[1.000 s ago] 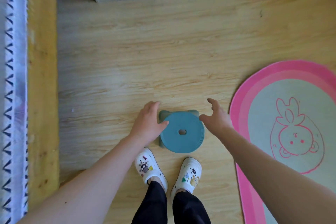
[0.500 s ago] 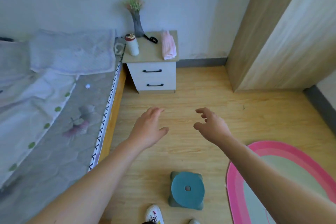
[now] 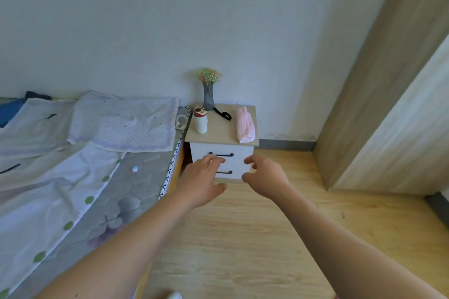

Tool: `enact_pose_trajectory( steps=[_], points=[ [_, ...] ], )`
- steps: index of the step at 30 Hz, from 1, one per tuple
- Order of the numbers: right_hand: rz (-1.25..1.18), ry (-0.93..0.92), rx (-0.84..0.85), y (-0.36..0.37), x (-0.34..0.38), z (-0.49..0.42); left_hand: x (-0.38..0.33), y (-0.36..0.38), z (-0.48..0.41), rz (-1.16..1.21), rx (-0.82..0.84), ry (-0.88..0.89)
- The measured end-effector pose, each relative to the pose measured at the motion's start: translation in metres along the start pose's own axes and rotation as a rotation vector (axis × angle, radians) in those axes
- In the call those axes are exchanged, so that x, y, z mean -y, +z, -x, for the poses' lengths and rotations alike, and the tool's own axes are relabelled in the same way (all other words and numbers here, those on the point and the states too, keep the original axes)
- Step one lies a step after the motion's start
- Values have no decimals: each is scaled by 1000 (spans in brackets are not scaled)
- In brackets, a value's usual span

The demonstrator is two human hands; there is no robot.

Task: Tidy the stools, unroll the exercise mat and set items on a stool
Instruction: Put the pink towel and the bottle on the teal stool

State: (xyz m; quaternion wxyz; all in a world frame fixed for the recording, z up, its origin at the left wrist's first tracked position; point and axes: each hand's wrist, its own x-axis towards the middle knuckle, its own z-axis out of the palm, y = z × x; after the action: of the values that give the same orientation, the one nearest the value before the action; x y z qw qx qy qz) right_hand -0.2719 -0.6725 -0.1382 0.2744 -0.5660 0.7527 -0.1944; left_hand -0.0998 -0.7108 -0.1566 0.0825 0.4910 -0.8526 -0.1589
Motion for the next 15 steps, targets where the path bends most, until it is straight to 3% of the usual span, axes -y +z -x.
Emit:
enact_pose_trajectory(
  steps=[10, 15],
  points=[
    [-68, 86, -7, 29, 107, -149, 153, -65, -113, 37, 12, 42],
    [-70, 127, -44, 37, 112, -188, 167, -58, -169, 141, 33, 56]
  ],
)
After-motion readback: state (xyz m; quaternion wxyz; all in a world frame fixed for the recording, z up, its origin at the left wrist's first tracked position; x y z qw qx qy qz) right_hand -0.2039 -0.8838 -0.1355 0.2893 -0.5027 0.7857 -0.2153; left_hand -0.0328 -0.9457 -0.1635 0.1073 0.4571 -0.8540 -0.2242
